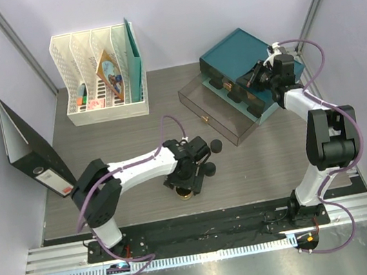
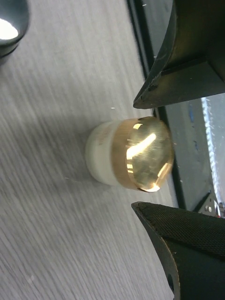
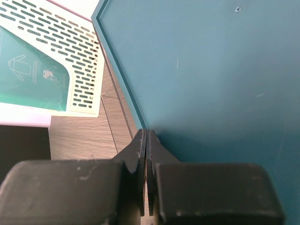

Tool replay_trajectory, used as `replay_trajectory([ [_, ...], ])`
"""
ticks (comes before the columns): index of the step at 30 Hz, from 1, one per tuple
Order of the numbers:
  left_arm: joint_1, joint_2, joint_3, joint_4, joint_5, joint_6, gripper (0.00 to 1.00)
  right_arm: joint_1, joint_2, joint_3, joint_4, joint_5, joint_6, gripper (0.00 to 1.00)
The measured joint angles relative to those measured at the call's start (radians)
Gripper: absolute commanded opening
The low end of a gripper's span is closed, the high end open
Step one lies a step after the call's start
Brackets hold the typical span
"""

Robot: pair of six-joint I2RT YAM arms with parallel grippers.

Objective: Organize the makeup

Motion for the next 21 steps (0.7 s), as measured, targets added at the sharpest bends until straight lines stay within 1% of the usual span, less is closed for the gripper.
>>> replay_trajectory([
  [3, -0.005, 0.055, -0.006, 0.033, 0.005, -0.011, 0.67, 0.0, 0.0, -0.001, 0.001, 0.0, 0.0, 0.04],
  [4, -0.007, 0.069, -0.008, 0.039, 0.009, -0.012, 0.52, 0.0, 0.0, -0.001, 0.001, 0.0, 0.0, 0.04],
  [6, -0.012, 0.096, -0.008, 0.047, 0.011, -0.017, 0.23, 0.0, 0.0, -0.001, 0.001, 0.0, 0.0, 0.04],
  [7, -0.012, 0.1, -0.006, 0.051, 0.024, -0.015, 0.0, 0.0, 0.0, -0.001, 0.001, 0.0, 0.0, 0.04],
  [13, -0.014, 0.103, 0.001, 0.05, 0.026, -0.014, 0.0, 0.0, -0.005, -0.004, 0.001, 0.001, 0.0, 0.04],
  [16, -0.015, 0.107, 0.025, 0.024, -0.005, -0.013, 0.0, 0.0, -0.005, -0.004, 0.001, 0.001, 0.0, 0.04],
  [19, -0.014, 0.106, 0.098, -0.023, -0.039, -0.008, 0.0, 0.0, -0.005, -0.004, 0.001, 0.001, 0.0, 0.04],
  [21, -0.014, 0.107, 0.191, -0.051, -0.064, 0.0, 0.0, 0.0, -0.004, -0.004, 0.001, 0.001, 0.0, 0.04],
])
